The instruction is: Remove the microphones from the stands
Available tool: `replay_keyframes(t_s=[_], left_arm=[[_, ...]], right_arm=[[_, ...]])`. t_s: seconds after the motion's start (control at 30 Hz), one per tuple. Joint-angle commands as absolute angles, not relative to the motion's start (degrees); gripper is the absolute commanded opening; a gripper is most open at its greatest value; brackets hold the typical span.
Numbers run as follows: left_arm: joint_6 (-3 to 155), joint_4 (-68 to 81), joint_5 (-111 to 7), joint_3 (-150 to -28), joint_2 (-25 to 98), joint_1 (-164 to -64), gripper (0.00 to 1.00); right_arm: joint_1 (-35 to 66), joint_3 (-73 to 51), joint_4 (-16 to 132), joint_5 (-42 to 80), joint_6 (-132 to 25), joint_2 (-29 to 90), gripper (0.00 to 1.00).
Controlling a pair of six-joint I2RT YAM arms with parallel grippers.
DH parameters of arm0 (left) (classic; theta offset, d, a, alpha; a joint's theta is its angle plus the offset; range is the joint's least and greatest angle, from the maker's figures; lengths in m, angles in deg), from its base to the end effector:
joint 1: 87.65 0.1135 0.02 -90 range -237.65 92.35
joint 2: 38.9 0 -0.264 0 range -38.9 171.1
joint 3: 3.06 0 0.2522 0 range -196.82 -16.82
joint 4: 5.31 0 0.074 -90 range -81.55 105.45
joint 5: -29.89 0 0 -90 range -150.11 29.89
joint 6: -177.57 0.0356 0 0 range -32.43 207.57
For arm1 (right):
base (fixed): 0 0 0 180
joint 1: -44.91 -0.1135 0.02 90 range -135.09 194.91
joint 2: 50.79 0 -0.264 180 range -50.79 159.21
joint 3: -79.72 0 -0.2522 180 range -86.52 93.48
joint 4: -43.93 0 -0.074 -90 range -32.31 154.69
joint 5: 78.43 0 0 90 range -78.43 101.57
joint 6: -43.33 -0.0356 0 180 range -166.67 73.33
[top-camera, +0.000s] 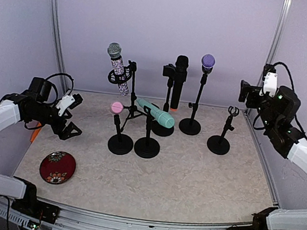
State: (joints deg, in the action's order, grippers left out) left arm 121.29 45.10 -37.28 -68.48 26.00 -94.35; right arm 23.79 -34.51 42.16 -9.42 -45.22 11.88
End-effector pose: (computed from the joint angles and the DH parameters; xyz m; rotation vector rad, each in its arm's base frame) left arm 0.2258 -0.0404 0.2732 0.9794 2.1565 -0.2623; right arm 0.2448 0.0809 0.3708 0.0031 1.4915 0.0051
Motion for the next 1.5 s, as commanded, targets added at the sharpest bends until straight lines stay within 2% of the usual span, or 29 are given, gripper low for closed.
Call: replay_keyframes(t_s=[0.0,0.2,0.37,0.43,0.57,0.7,0.8,0.93,1.23,1.47], left_arm=[[119.24,45.85,-33.65,-70.82,25.16,-95.03,0.99],[118.73,45.98,-33.61,-71.88,26.03,-95.47,0.99],[118.94,46.57,-33.11,-72.02,25.40,-95.55,0.99],[118.94,46.64,-32.45,-71.96,25.04,-95.60,0.99],[118.07,46.56,-30.35,-72.08,24.81,-96.43,0.99],[116.97,45.55,-29.60,-72.17,25.67,-97.67,0.99],[116.79,45.63,-29.10,-72.52,26.37,-97.75,0.99],[116.89,45.25,-28.31,-72.31,26.24,-97.85,0.99],[115.19,44.06,-28.04,-71.93,26.51,-97.79,0.99],[114.89,44.27,-27.70,-71.80,25.82,-97.87,0.99]], right_arm=[[16.62,-31.19,48.49,-9.57,-43.97,7.88,1.00],[4.72,-31.04,52.78,-13.27,-45.33,10.04,0.99],[2.27,-37.17,54.72,-11.07,-54.38,12.82,0.80],[1.43,-40.95,52.36,-7.61,-57.22,13.86,0.77],[-8.06,-44.44,44.70,-11.13,-55.49,15.23,0.88],[-19.05,-43.92,37.88,-21.91,-48.40,16.32,0.95],[-24.50,-41.43,34.90,-29.27,-43.81,16.43,0.98],[-30.31,-35.40,33.25,-31.09,-38.73,19.70,1.00],[-29.51,-12.48,40.35,-14.15,-40.99,42.97,1.00],[-25.75,-1.62,43.29,-12.55,-42.80,55.41,1.00]])
